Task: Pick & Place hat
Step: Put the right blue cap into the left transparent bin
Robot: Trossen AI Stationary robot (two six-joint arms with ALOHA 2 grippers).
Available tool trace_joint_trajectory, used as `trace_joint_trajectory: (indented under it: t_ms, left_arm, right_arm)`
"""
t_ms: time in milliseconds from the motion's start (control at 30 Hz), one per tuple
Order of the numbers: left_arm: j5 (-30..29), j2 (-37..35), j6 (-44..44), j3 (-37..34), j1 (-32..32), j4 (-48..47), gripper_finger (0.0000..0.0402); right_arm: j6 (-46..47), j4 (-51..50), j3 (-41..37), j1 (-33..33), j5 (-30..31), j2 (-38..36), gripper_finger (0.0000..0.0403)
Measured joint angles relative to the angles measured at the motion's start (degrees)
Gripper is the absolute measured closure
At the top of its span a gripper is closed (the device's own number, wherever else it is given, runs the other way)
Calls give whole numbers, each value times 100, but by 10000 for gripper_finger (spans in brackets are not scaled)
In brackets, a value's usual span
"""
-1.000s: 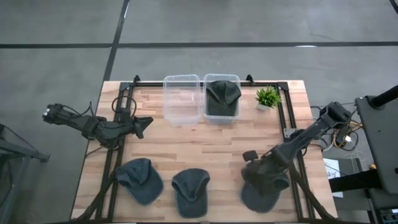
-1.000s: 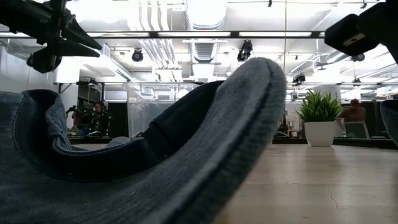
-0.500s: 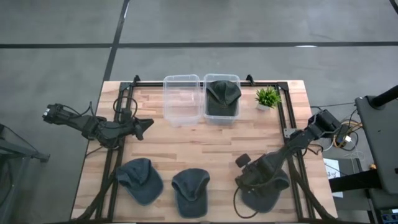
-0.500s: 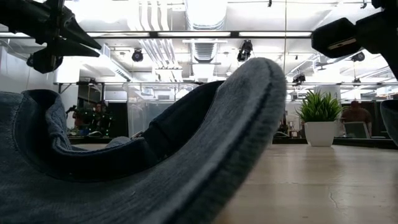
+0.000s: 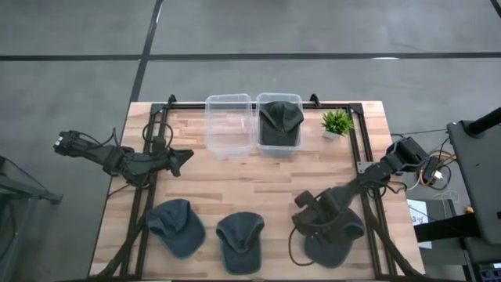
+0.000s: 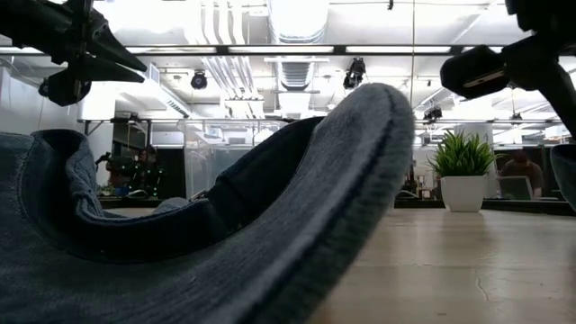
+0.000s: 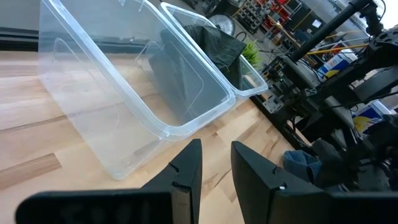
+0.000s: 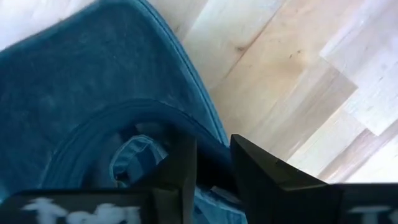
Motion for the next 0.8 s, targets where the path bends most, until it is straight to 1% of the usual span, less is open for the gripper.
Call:
trace_joint_trajectory:
  t_ms: [133, 433, 600, 800]
  left_arm:
    - [0, 0, 0, 0, -2, 0, 323]
    - [4, 0, 0, 0, -1, -1, 323]
    - [39, 2, 0, 0, -2, -2, 323]
    - [103, 2, 60, 0, 0, -4, 323]
  right_arm:
    - [-342, 5, -19, -53, -59, 0, 312]
    - [-763, 37, -71, -289, -149, 35, 309]
    - [-869, 48, -71, -397, -494, 173, 314]
    - [-1078, 110, -73, -395, -529, 313, 315]
